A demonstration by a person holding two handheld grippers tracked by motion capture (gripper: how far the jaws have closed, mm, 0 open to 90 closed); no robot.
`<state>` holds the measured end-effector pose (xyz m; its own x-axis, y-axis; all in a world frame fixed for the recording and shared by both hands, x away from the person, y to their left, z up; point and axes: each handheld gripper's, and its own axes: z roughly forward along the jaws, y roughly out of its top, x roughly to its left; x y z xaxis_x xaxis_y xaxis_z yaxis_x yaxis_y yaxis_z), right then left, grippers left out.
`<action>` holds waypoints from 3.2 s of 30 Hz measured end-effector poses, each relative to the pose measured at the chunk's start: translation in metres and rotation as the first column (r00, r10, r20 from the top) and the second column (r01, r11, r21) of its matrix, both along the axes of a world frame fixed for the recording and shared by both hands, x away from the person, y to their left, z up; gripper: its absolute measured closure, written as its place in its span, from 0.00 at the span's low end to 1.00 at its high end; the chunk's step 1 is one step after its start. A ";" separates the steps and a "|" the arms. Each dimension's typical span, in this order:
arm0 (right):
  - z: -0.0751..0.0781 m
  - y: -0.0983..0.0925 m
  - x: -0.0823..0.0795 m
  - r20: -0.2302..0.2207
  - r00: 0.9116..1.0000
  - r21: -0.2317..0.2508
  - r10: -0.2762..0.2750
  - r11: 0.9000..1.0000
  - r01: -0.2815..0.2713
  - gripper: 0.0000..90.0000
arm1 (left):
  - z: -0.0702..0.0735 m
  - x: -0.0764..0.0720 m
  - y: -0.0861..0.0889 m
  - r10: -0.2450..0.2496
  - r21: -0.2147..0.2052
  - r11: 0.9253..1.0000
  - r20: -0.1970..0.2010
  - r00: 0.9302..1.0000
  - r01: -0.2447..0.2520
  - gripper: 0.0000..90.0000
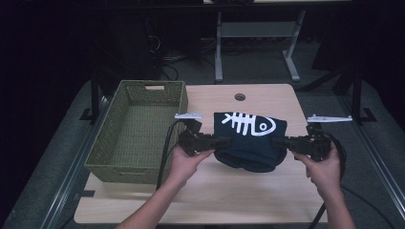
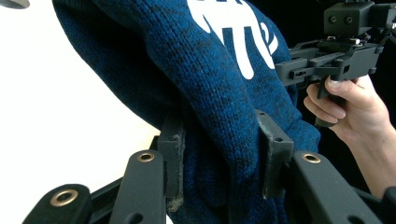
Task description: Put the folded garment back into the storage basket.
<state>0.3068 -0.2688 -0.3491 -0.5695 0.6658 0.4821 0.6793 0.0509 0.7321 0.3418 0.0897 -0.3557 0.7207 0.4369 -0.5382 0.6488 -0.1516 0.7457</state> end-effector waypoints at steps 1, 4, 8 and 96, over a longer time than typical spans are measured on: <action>0.001 0.002 0.001 0.006 1.000 -0.003 0.004 1.000 -0.004 0.79 | 0.001 0.000 0.002 0.002 -0.003 1.000 0.002 1.000 -0.002 0.68; 0.005 0.006 0.002 0.015 1.000 0.003 0.009 1.000 -0.009 0.79 | 0.004 0.002 0.009 0.002 -0.017 1.000 -0.006 1.000 -0.002 0.68; 0.010 0.013 0.004 0.023 0.999 0.005 0.021 1.000 -0.021 0.79 | 0.009 0.003 0.016 0.005 -0.015 1.000 0.000 1.000 -0.005 0.68; 0.050 0.150 0.037 0.045 0.984 0.009 0.172 0.985 -0.173 0.79 | 0.045 0.001 0.158 0.118 -0.033 0.992 -0.024 0.993 -0.119 0.67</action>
<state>0.3438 -0.1193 -0.2988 -0.6959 0.5496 0.4621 0.6285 0.1548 0.7623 0.3424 0.2478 -0.3111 0.6528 0.4997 -0.5693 0.6770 -0.0477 0.7345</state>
